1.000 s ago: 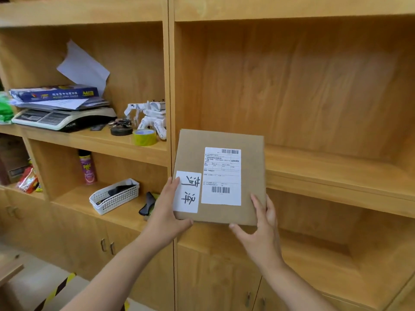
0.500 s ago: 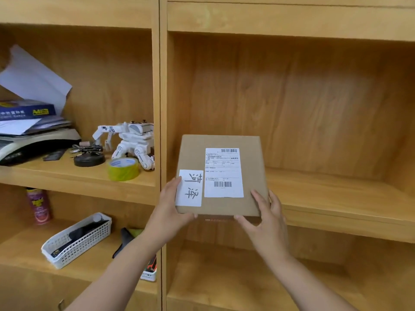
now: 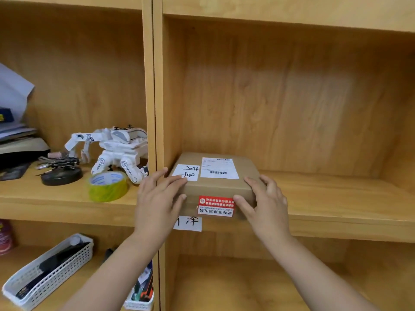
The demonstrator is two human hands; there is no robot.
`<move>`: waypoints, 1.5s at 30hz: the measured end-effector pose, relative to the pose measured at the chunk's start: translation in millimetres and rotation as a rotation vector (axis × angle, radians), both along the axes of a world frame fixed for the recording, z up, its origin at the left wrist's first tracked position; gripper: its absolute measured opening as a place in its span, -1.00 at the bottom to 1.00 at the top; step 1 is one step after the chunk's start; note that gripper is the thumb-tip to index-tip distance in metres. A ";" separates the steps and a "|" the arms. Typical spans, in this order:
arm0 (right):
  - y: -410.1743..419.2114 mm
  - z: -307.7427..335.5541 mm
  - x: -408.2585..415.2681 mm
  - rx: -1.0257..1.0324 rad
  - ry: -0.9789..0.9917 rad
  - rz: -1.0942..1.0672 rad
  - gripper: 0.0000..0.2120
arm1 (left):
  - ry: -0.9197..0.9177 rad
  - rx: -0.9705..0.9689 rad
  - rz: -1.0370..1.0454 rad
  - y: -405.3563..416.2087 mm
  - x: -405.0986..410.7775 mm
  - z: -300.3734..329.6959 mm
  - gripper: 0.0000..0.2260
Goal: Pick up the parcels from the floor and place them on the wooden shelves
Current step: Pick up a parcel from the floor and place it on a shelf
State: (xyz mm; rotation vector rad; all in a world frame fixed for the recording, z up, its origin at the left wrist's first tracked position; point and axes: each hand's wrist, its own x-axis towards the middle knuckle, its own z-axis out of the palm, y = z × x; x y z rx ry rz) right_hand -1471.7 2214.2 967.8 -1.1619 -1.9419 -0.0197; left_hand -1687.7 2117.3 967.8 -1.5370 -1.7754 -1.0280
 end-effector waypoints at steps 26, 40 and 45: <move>30.7 11.1 -35.9 -0.164 -0.046 -0.105 -0.42 | 0.326 -0.110 0.120 35.3 -22.0 6.4 -0.61; -14.2 -27.8 32.0 -0.183 -0.007 -0.266 -0.22 | 0.312 -0.088 -0.232 34.2 49.4 -19.6 -0.60; -40.9 -36.0 89.5 -0.191 -0.075 -0.370 -0.27 | 0.308 -0.132 -0.415 47.9 111.8 -30.0 -0.54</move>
